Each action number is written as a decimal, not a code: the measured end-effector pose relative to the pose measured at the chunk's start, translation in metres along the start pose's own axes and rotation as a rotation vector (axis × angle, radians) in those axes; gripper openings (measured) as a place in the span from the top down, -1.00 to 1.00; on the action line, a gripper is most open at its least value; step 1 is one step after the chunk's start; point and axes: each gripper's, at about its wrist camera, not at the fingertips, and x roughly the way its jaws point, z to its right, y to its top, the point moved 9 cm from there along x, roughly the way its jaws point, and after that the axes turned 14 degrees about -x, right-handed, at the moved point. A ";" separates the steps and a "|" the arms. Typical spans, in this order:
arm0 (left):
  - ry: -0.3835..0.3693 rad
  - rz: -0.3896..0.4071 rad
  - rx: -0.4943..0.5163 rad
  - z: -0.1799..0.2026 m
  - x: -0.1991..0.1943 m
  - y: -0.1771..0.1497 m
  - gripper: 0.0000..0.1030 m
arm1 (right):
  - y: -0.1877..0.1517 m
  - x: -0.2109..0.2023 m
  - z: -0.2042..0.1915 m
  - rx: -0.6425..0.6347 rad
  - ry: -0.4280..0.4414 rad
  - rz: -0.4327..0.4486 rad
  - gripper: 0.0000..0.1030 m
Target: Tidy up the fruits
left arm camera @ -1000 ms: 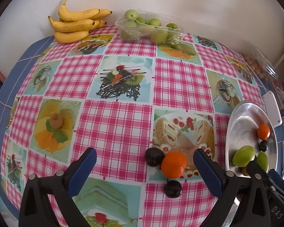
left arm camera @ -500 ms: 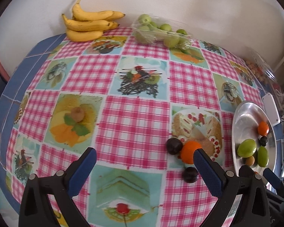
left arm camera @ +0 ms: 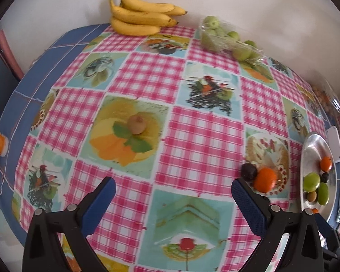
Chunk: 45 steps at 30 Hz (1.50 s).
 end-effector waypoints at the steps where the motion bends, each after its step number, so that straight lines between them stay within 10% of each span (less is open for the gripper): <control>1: 0.006 0.000 0.000 -0.003 0.000 0.000 -1.00 | 0.000 0.001 -0.004 -0.008 0.002 -0.004 -1.00; 19: 0.062 -0.010 -0.044 -0.026 0.012 0.004 -1.00 | -0.004 0.031 -0.063 -0.165 0.024 -0.054 -1.00; 45: 0.042 0.008 -0.046 -0.014 0.016 0.002 -1.00 | 0.003 0.031 -0.049 -0.057 0.166 -0.050 -1.00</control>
